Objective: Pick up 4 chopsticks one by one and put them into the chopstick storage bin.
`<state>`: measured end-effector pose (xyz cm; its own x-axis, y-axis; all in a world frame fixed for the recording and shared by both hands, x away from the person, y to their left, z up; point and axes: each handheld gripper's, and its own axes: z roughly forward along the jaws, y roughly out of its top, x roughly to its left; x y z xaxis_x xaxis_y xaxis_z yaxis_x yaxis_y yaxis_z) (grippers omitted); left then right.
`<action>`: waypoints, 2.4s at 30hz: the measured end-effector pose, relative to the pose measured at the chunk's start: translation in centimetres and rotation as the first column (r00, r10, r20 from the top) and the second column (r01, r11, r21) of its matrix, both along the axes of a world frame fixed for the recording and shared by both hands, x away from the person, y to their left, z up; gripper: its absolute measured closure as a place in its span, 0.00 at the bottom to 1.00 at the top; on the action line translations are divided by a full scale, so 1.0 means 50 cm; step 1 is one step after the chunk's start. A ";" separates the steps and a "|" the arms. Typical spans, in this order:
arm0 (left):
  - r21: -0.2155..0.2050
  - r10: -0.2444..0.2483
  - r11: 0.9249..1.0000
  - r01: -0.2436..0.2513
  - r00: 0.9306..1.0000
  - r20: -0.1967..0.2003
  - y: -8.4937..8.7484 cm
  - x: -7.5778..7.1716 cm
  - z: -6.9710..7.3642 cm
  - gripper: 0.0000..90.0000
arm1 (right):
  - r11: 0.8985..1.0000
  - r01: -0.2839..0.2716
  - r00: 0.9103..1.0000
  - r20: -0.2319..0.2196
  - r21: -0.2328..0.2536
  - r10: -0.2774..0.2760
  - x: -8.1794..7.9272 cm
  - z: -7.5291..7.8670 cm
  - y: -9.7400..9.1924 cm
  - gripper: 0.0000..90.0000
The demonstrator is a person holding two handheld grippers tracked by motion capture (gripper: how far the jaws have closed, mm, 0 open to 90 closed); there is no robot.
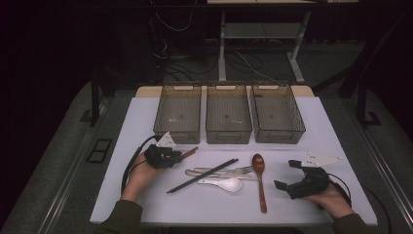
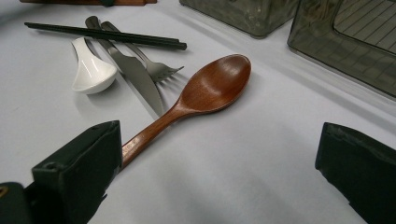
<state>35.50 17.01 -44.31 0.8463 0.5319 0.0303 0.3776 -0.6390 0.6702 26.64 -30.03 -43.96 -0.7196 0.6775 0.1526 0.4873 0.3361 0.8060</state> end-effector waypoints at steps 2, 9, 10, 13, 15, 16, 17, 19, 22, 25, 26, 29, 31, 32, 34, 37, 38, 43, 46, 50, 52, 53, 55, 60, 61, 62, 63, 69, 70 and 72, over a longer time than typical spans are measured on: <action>-0.004 0.001 1.000 -0.001 1.000 -0.001 0.001 0.001 -0.001 0.82 | 1.000 0.000 1.000 0.001 -0.001 0.000 0.000 0.000 0.000 0.01; -0.026 0.013 1.000 -0.013 1.000 -0.007 0.005 0.001 -0.002 0.73 | 1.000 0.000 1.000 0.001 -0.002 0.000 0.000 0.000 0.000 0.01; -0.026 0.012 1.000 -0.012 1.000 -0.010 0.006 0.001 -0.001 0.71 | 1.000 0.000 1.000 0.000 -0.001 0.000 -0.001 0.000 0.000 0.01; -0.028 0.013 1.000 -0.013 1.000 -0.009 0.007 0.001 0.001 0.66 | 1.000 0.000 1.000 0.000 -0.001 0.000 -0.001 0.000 0.000 0.01; -0.037 0.016 0.999 -0.017 1.000 -0.012 0.006 0.000 0.003 0.62 | 1.000 0.000 1.000 0.001 -0.002 0.000 -0.001 0.000 0.000 0.01; -0.041 0.019 0.999 -0.020 1.000 -0.013 0.006 -0.001 0.004 0.60 | 1.000 0.000 1.000 0.000 -0.001 0.000 -0.001 0.000 0.000 0.01; -0.044 0.021 0.999 -0.022 1.000 -0.013 0.006 -0.002 0.005 0.57 | 1.000 0.000 1.000 0.000 -0.001 0.000 -0.001 0.000 0.000 0.01; -0.049 0.022 0.999 -0.022 1.000 -0.015 0.007 -0.005 0.008 0.53 | 1.000 0.000 1.000 0.000 0.000 0.000 0.000 0.000 0.000 0.01; -0.051 0.028 0.998 -0.029 1.000 -0.008 0.010 -0.012 0.012 0.50 | 1.000 -0.001 1.000 0.001 -0.002 0.001 -0.001 0.000 0.000 0.01; -0.059 0.040 0.997 -0.041 0.999 -0.003 0.015 -0.021 0.015 0.47 | 1.000 -0.002 1.000 0.000 -0.001 0.002 -0.001 0.000 0.000 0.01; -0.061 0.041 0.997 -0.041 0.999 -0.005 0.017 -0.024 0.016 0.47 | 1.000 -0.004 1.000 -0.002 -0.003 0.004 -0.002 0.000 0.000 0.01; -0.067 0.053 0.996 -0.052 0.999 0.000 0.030 -0.036 0.021 0.46 | 1.000 -0.011 1.000 -0.001 -0.008 0.011 -0.002 -0.001 0.002 0.01; -0.075 0.062 0.995 -0.062 0.998 0.003 0.040 -0.043 0.025 0.46 | 1.000 -0.018 1.000 -0.001 -0.013 0.018 -0.002 -0.002 0.005 0.01; -0.080 0.068 0.995 -0.067 0.998 0.003 0.046 -0.047 0.026 0.46 | 1.000 -0.018 1.000 -0.004 -0.014 0.018 -0.002 -0.002 0.005 0.01; -0.082 0.075 0.994 -0.074 0.997 0.005 0.059 -0.053 0.030 0.46 | 1.000 -0.017 1.000 -0.004 -0.012 0.017 -0.002 -0.002 0.005 0.01; -0.089 0.087 0.992 -0.086 0.996 0.006 0.075 -0.061 0.032 0.50 | 1.000 -0.015 1.000 -0.001 -0.010 0.015 -0.001 -0.002 0.005 0.01; -0.091 0.090 0.992 -0.089 0.996 0.007 0.082 -0.063 0.032 0.52 | 1.000 -0.015 1.000 -0.001 -0.011 0.015 -0.001 -0.001 0.004 0.01; -0.103 0.103 0.989 -0.102 0.995 0.011 0.098 -0.069 0.034 0.70 | 1.000 -0.013 1.000 -0.001 -0.007 0.013 -0.002 -0.001 0.005 0.01; -0.105 0.103 0.989 -0.101 0.995 0.008 0.104 -0.069 0.034 0.80 | 1.000 -0.011 1.000 -0.001 -0.006 0.011 -0.002 -0.001 0.004 0.01; -0.100 0.088 0.991 -0.088 0.996 -0.008 0.105 -0.069 0.030 0.86 | 1.000 -0.011 1.000 -0.002 -0.006 0.011 -0.002 -0.001 0.004 0.01; -0.097 0.078 0.992 -0.079 0.997 -0.009 0.105 -0.068 0.028 0.86 | 1.000 -0.010 1.000 -0.001 -0.005 0.010 -0.002 -0.001 0.004 0.01; -0.091 0.078 0.993 -0.079 0.997 -0.014 0.105 -0.068 0.027 0.86 | 1.000 -0.010 1.000 -0.001 -0.005 0.010 -0.002 -0.001 0.004 0.01; -0.088 0.071 0.993 -0.073 0.997 -0.023 0.104 -0.067 0.024 0.87 | 1.000 -0.010 1.000 -0.001 -0.006 0.010 -0.002 -0.001 0.003 0.01; -0.074 0.060 0.995 -0.062 0.998 -0.031 0.100 -0.065 0.016 0.89 | 1.000 -0.010 1.000 -0.001 -0.005 0.010 -0.001 -0.001 0.003 0.01; -0.071 0.056 0.996 -0.059 0.998 -0.034 0.100 -0.065 0.016 0.89 | 1.000 -0.010 1.000 -0.001 -0.004 0.010 -0.001 0.000 0.003 0.01; -0.065 0.054 0.996 -0.056 0.998 -0.031 0.100 -0.065 0.015 0.89 | 1.000 -0.010 1.000 -0.001 -0.004 0.010 -0.001 0.000 0.003 0.01; -0.061 0.053 0.997 -0.055 0.998 -0.031 0.100 -0.064 0.014 0.89 | 1.000 -0.010 1.000 -0.001 -0.004 0.010 -0.001 0.000 0.003 0.01; -0.053 0.047 0.997 -0.049 0.998 -0.033 0.099 -0.064 0.012 0.89 | 1.000 -0.010 1.000 -0.003 -0.003 0.010 -0.001 0.000 0.002 0.01; -0.051 0.046 0.998 -0.048 0.998 -0.032 0.098 -0.064 0.012 0.89 | 1.000 -0.010 1.000 -0.003 -0.003 0.010 -0.001 0.000 0.002 0.01; -0.051 0.042 0.998 -0.044 0.999 -0.031 0.098 -0.064 0.012 0.90 | 1.000 -0.011 1.000 -0.003 -0.004 0.011 -0.001 0.000 0.002 0.01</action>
